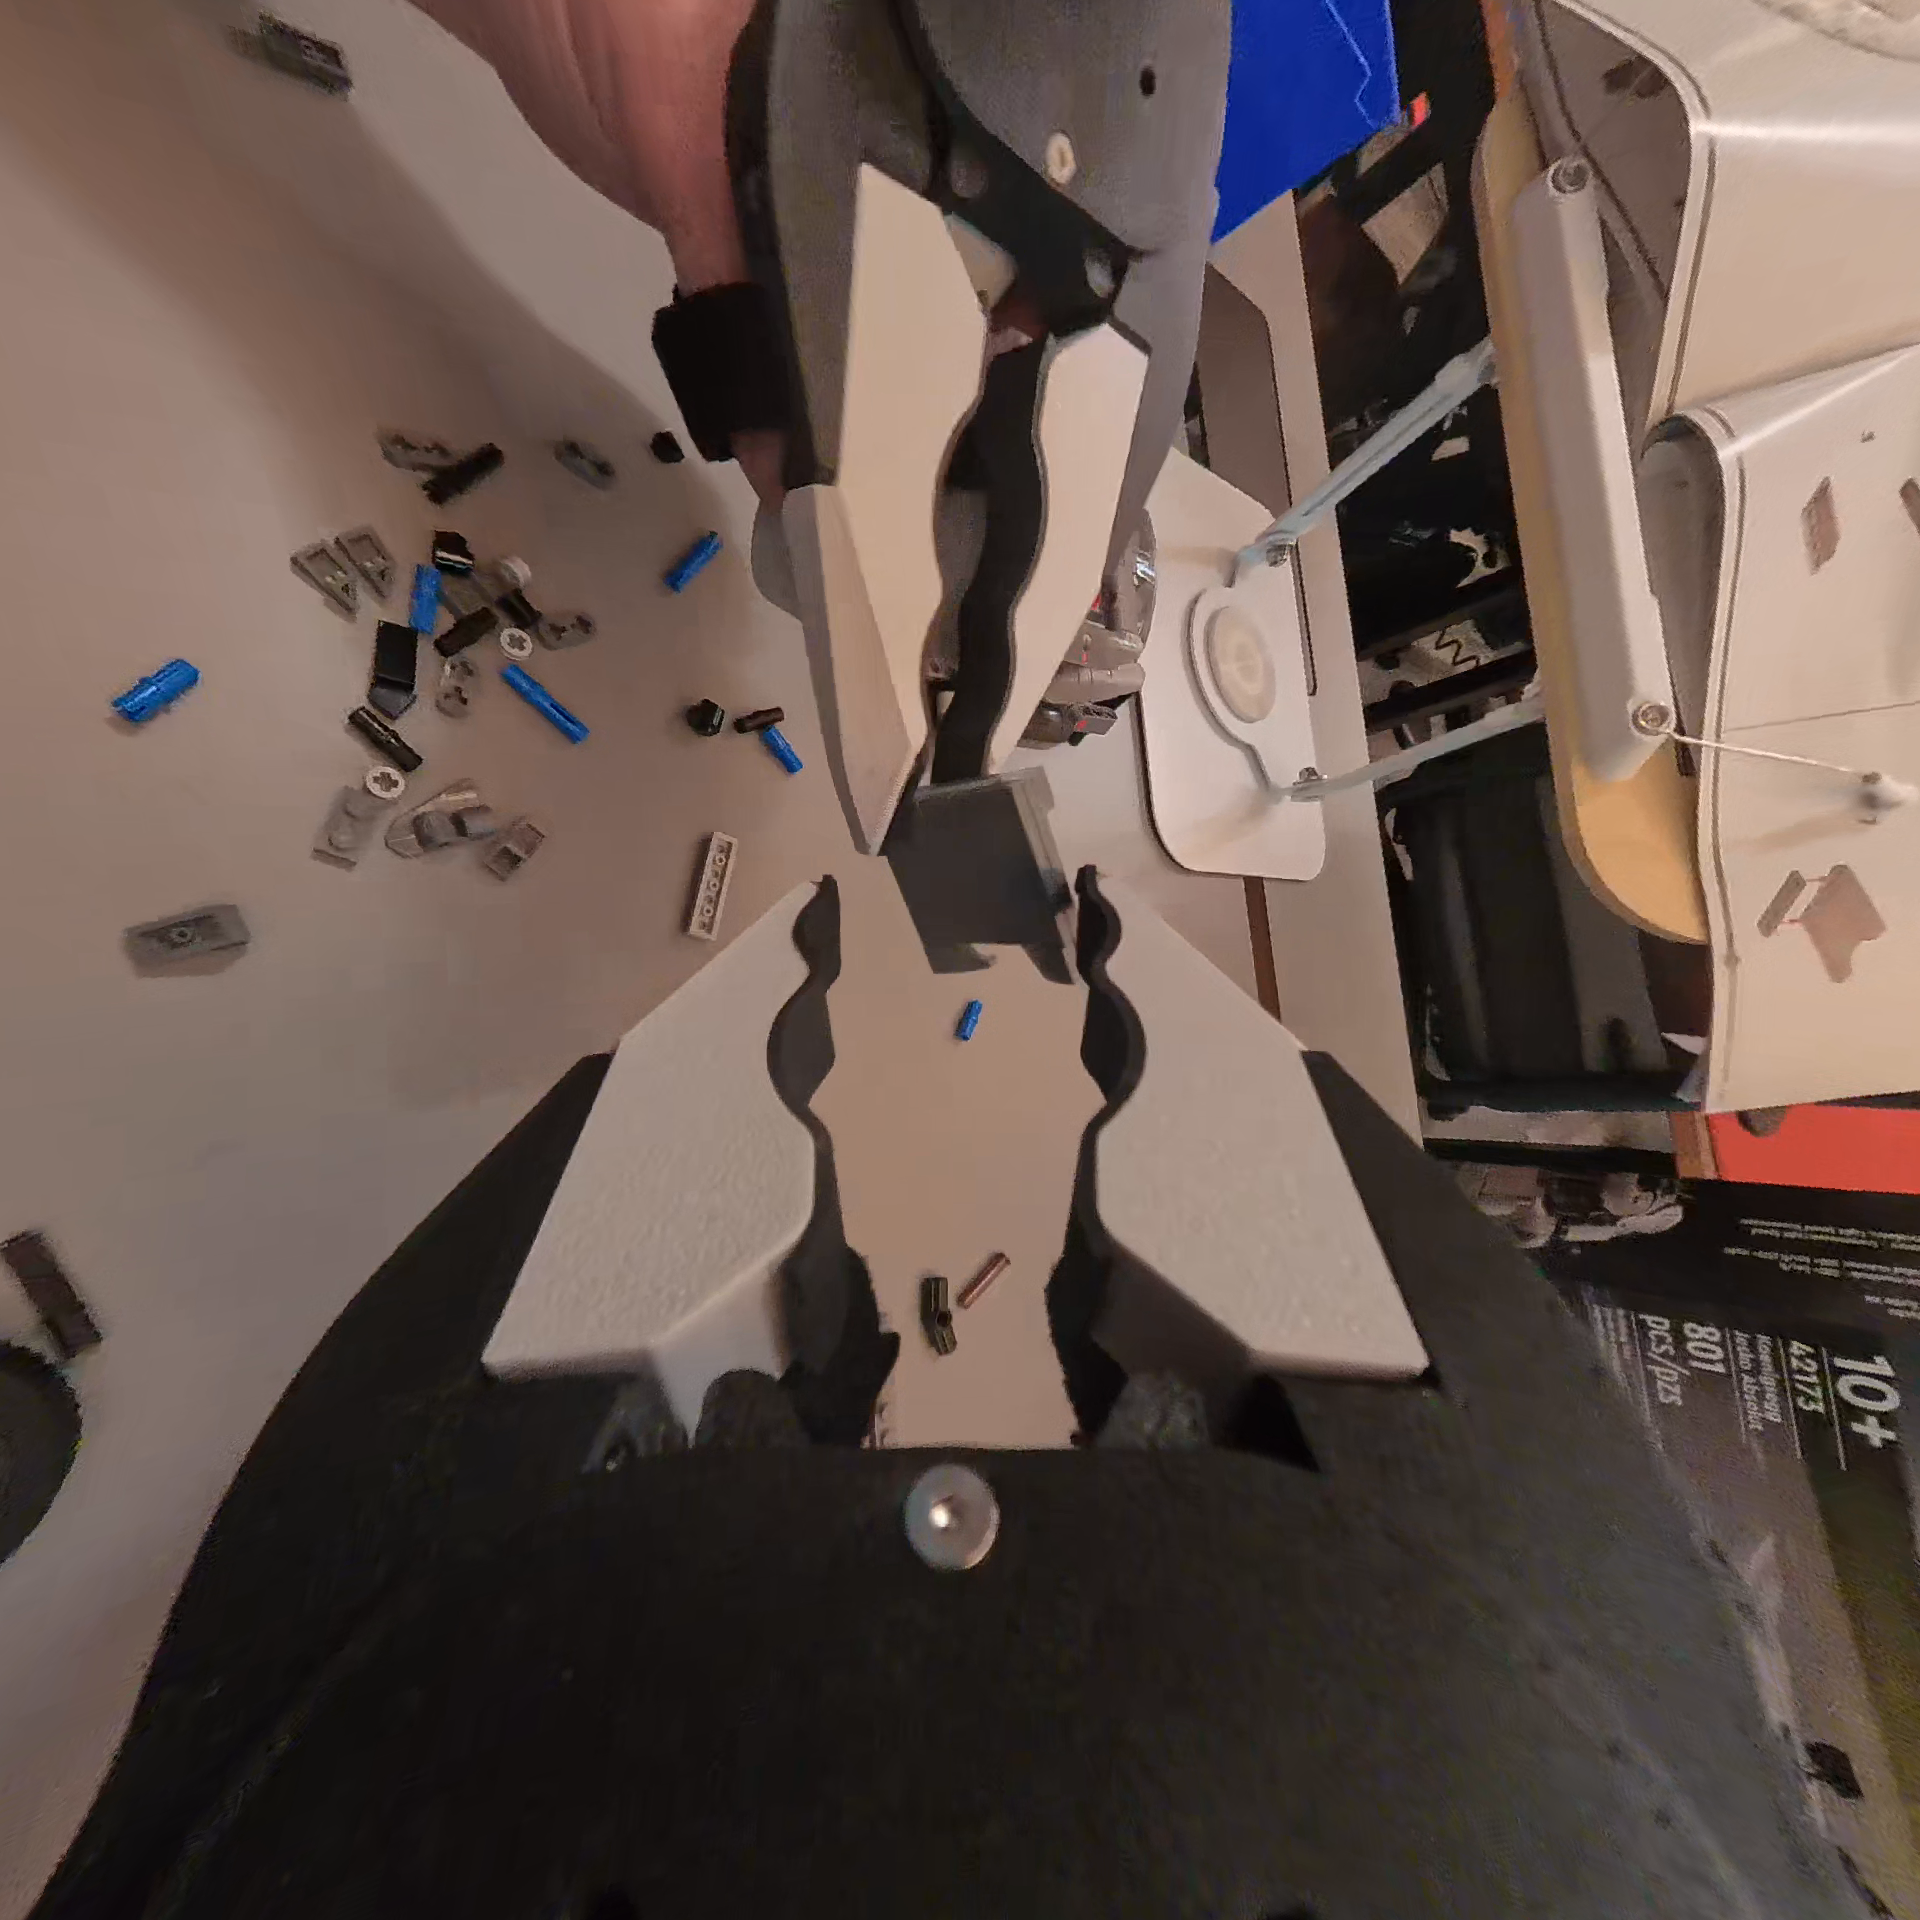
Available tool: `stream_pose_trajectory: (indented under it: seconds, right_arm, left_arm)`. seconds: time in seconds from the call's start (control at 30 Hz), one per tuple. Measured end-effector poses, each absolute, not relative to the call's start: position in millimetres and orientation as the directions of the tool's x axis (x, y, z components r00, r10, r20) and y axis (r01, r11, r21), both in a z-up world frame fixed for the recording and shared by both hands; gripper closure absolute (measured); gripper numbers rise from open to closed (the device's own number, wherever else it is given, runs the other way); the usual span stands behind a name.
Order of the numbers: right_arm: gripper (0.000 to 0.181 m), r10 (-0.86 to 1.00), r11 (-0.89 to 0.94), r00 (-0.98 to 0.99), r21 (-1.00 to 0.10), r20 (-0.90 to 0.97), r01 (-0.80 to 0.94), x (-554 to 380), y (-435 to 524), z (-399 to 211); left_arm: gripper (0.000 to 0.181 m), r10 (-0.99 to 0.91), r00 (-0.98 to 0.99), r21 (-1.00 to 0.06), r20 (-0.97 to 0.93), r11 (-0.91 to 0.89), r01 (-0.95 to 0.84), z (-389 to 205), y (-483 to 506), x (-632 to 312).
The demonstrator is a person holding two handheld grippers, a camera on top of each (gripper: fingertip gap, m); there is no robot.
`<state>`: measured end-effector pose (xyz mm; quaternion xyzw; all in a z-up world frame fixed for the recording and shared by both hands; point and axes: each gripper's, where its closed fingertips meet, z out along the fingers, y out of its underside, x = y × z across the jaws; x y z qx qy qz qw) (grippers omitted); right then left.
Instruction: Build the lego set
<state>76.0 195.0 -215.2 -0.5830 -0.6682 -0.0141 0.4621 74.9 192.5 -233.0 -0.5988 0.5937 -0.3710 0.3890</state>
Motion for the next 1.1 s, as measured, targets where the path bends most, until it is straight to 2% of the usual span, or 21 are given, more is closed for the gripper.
stream_pose_trajectory:
  seconds: [0.23, 0.3, 0.77, 0.97, 1.1]
  right_arm:
    - [0.166, 0.763, 0.339, 0.05, -0.464, 0.645, 0.818, 76.8, 190.6, -222.8]
    - [0.172, 0.775, 0.345, 0.028, -0.46, 0.631, 0.818, 76.2, 186.6, -227.3]
    - [0.174, 0.757, 0.369, -0.071, -0.335, 0.65, 0.867, 78.5, 181.1, -244.6]
    - [0.174, 0.781, 0.328, 0.022, -0.44, 0.624, 0.836, 79.8, 183.6, -229.8]
    - [0.174, 0.804, 0.319, 0.047, -0.497, 0.593, 0.807, 78.8, 181.9, -223.7]
  left_arm:
    - [0.172, -0.956, -0.001, -0.757, -0.293, 0.232, -0.611, -254.2, 191.1, 79.0]
    - [0.172, -0.95, -0.015, -0.735, -0.313, 0.252, -0.63, -257.0, 189.9, 79.3]
    - [0.173, -0.86, -0.089, -0.553, -0.503, 0.399, -0.731, -266.6, 190.3, 79.4]
    - [0.17, -0.847, -0.027, -0.611, -0.531, 0.405, -0.68, -251.2, 195.1, 80.9]
    - [0.173, -0.835, -0.016, -0.614, -0.55, 0.417, -0.671, -247.6, 196.3, 80.4]
